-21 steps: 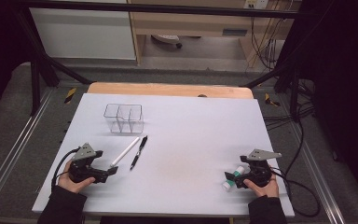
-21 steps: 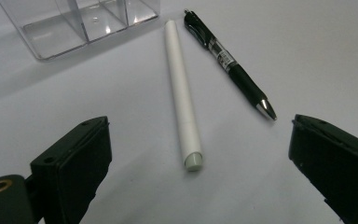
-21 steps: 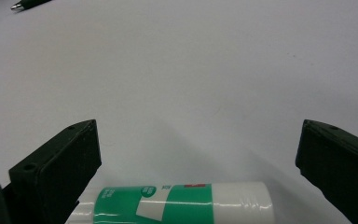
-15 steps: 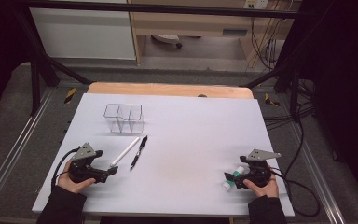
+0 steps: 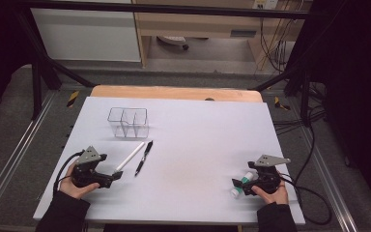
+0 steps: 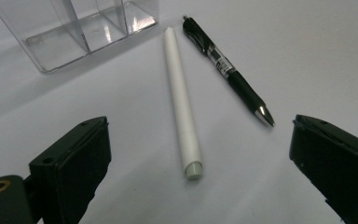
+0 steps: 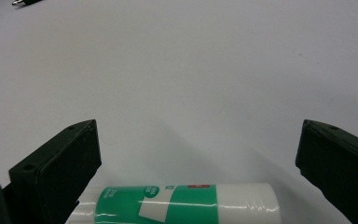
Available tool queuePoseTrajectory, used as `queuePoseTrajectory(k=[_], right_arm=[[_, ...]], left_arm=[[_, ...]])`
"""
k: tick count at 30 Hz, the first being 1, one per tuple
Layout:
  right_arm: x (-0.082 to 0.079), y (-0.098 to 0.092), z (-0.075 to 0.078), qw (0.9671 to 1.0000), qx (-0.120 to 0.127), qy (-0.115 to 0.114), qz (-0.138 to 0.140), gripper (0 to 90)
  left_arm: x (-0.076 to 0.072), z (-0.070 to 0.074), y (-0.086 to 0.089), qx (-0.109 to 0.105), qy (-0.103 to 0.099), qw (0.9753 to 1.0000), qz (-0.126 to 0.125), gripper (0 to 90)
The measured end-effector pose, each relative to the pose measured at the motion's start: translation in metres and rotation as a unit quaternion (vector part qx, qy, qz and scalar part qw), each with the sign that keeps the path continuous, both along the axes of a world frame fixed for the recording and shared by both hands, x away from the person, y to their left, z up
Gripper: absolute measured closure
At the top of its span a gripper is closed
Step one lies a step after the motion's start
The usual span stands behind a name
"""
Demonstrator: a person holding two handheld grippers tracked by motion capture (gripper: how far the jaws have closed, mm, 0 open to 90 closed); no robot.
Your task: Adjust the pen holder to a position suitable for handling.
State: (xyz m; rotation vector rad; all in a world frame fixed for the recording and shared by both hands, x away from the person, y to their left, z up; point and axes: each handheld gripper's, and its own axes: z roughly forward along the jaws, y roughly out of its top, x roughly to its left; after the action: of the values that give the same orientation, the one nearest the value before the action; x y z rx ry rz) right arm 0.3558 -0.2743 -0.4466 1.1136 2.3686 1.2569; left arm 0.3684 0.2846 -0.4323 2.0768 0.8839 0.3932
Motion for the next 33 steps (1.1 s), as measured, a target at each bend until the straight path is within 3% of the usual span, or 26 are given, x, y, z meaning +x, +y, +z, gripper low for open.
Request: queuePoseTrajectory(k=[6, 16, 18, 24, 33], right_arm=[[0.0, 0.0, 0.0, 1.0, -0.003, -0.004, 0.0, 0.5], [0.0, 0.0, 0.0, 1.0, -0.008, -0.005, -0.001, 0.5], [0.0, 0.0, 0.0, 0.9999, -0.008, -0.006, 0.0, 0.5], [0.0, 0.0, 0.0, 0.9999, -0.01, -0.005, 0.0, 0.5], [0.0, 0.001, 0.0, 0.9999, -0.011, -0.005, 0.0, 0.5]], left_arm=[[0.002, 0.004, -0.002, 0.01, -0.008, 0.9999, -0.005, 5.0], [0.009, 0.017, -0.005, 0.036, -0.037, 0.9986, -0.014, 5.1], [0.012, 0.024, -0.008, 0.051, -0.05, 0.997, -0.028, 5.2], [0.016, 0.033, -0.012, 0.07, -0.067, 0.9944, -0.043, 5.2], [0.026, 0.038, -0.02, 0.11, -0.089, 0.988, -0.06, 5.1]])
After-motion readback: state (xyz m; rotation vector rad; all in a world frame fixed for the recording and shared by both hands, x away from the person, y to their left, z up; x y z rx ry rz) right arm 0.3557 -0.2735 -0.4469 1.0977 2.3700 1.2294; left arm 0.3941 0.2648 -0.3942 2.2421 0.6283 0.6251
